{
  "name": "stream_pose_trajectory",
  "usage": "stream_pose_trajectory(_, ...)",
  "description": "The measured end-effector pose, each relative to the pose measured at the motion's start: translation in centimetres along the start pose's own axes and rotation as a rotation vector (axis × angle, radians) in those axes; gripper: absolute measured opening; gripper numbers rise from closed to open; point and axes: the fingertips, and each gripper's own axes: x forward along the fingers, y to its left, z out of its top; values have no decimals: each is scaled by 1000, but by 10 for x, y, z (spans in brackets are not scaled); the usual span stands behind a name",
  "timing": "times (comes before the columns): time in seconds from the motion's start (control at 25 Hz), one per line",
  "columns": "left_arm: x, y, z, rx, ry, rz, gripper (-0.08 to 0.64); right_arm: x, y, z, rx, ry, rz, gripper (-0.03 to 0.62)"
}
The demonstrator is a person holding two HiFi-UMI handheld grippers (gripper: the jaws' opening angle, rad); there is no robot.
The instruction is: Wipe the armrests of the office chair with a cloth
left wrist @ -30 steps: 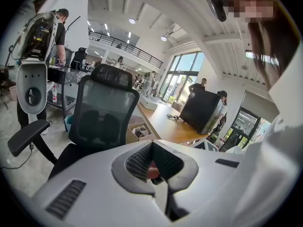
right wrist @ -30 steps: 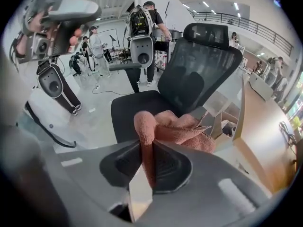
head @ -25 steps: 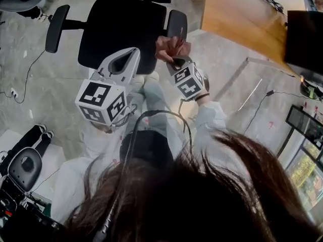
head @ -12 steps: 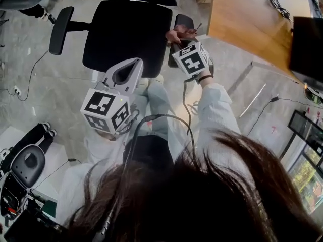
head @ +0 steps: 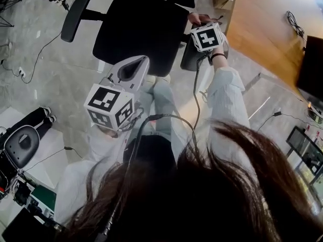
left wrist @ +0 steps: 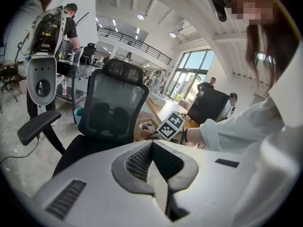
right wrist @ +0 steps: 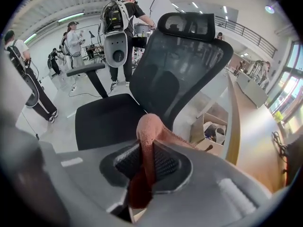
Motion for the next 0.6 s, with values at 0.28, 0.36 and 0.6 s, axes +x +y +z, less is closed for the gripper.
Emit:
stream_pose_trajectory(0.28,-3,-4,3,4,-11,-12,3,-16,37,-21,23,21,82,44)
stream_pose_trajectory(0.36,-2,-7,4,8,-14,-23,3,-27,55,-32,1,14,100,44)
stream_pose_trajectory(0.6,-6,-24,9,44,-26,-78,3,-70,108,-72,-48,-18,114,44)
